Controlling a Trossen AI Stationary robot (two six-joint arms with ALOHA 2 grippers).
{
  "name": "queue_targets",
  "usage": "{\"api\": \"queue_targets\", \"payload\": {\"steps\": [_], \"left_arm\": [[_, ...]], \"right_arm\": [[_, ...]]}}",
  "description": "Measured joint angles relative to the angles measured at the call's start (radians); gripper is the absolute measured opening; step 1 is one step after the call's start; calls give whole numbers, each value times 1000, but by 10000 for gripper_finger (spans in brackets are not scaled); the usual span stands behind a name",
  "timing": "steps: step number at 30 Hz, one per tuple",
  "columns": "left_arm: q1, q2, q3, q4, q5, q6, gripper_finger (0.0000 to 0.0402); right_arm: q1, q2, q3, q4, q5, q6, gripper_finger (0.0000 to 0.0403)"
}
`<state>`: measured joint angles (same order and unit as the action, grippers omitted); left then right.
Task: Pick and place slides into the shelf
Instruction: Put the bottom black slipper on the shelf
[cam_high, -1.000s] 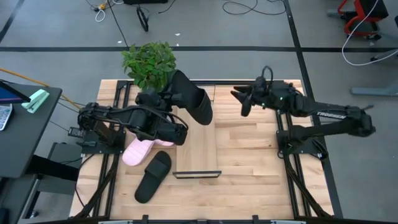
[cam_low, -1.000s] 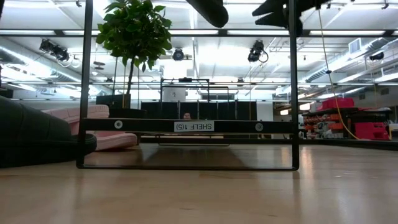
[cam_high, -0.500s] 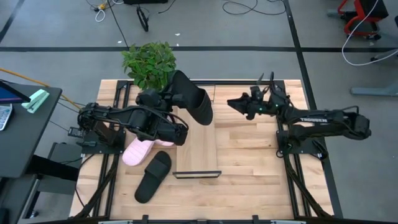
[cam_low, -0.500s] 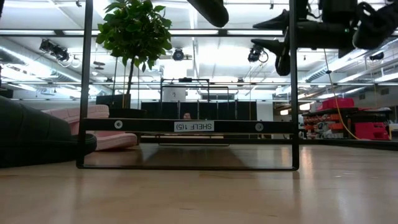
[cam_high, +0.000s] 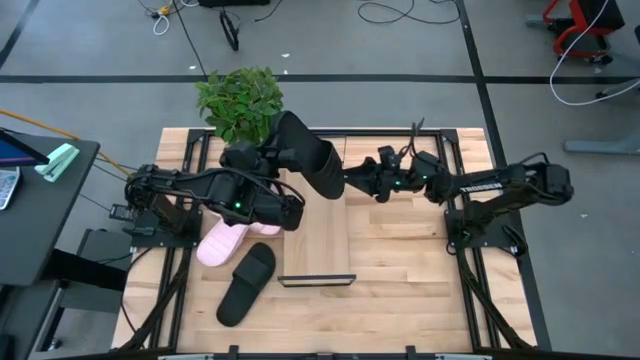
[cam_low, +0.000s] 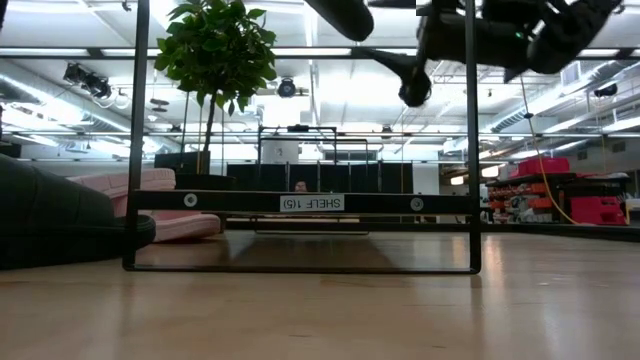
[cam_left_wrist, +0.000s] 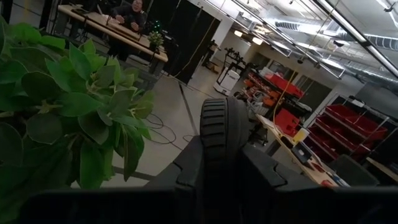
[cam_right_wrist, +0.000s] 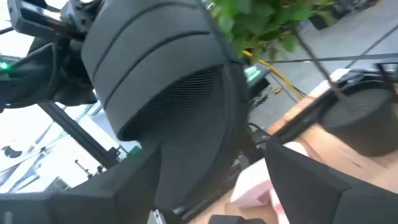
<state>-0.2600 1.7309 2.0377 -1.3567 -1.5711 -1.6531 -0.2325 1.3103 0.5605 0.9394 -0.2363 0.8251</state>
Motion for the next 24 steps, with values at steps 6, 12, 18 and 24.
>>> {"api": "queue_targets", "payload": {"steps": [6,12,18,24], "left_arm": [[-1,-1,1,5,0,0,72],[-14,-1,1,8,1,45,73],[-33,-1,1,5,-8,56,81],[-48,-1,1,6,-11,67,87]], "right_arm": [[52,99,120,-14,3,-38,291],[83,158,163,-19,3,-81,235],[95,145,163,-31,-8,-106,97],[110,80,163,-117,-9,-147,49]]}}
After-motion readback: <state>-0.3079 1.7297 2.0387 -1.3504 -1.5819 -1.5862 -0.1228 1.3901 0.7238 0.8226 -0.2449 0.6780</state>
